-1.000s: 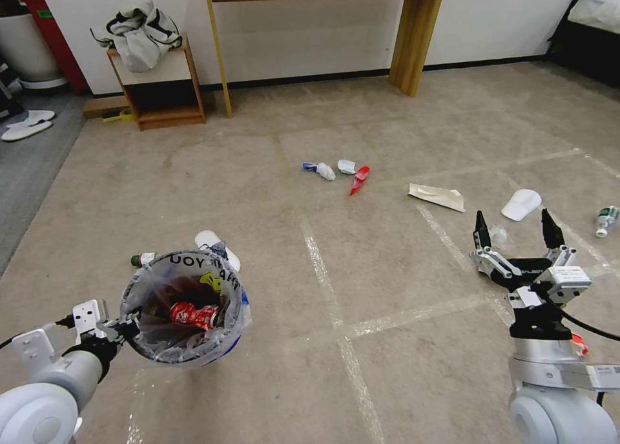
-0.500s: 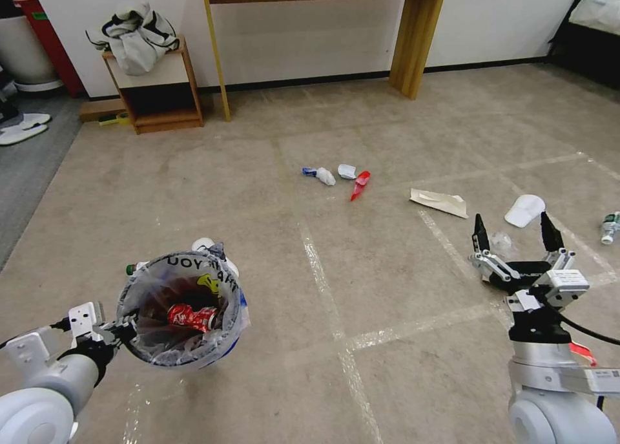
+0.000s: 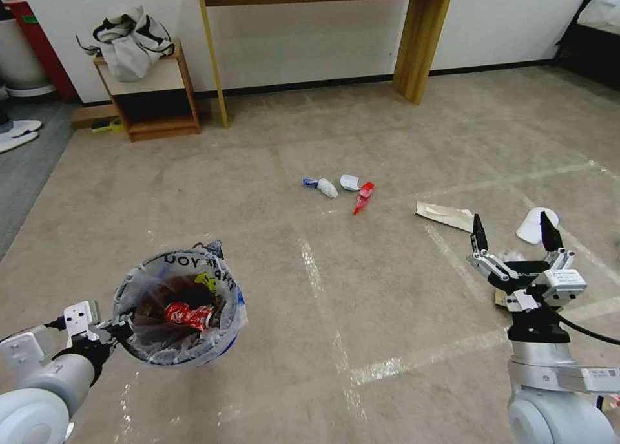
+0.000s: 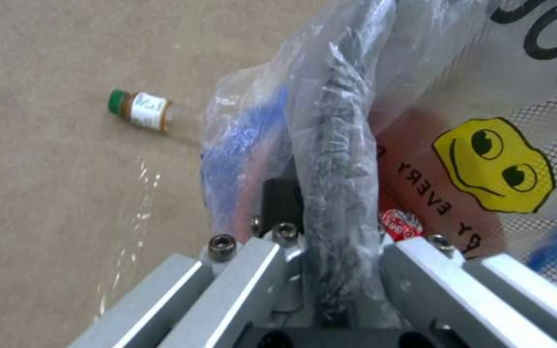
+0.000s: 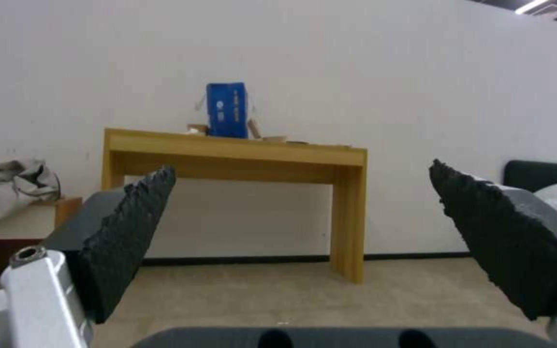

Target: Pick up the trash bin and place the garbage on the floor into it.

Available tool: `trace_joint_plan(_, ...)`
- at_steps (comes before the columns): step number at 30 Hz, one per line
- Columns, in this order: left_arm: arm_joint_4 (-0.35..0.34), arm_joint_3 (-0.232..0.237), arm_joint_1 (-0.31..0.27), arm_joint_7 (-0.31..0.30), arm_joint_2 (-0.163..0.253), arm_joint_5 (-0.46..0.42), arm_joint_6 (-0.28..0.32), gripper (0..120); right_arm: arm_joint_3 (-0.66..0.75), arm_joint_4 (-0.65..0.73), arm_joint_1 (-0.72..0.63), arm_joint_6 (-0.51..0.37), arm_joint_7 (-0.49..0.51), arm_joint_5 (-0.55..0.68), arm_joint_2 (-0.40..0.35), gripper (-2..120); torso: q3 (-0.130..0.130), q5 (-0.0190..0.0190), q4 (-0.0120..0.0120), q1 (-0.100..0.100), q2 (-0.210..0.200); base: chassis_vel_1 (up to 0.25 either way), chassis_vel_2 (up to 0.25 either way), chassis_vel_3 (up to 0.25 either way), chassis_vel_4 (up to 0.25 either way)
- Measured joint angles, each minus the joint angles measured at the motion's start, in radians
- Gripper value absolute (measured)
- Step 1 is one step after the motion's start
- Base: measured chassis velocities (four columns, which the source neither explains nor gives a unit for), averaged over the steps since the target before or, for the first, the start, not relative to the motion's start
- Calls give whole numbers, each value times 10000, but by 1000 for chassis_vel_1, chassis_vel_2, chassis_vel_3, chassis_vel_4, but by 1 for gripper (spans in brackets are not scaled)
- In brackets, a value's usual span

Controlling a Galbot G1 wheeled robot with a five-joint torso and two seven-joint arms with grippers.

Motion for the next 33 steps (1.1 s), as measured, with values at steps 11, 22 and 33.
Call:
trace_joint_plan(11,67,-2,-31,0,31,-17,-7,1,-23,-38,47,-66,20,-34,35,100,-1,-3,1,0,0,-156,146,143,-140)
trace_joint_plan(22,115,37,-26,2,28,-8,-39,1,-25,-55,54,-115,59,-66,39,100,-1,-1,2,0,0,-151,152,138,-153)
trace_joint_plan(33,143,0,-8,10,113,-34,-71,1,-88,-44,82,-304,167,-162,62,100,-1,-1,1,-2,0,-157,149,152,-147)
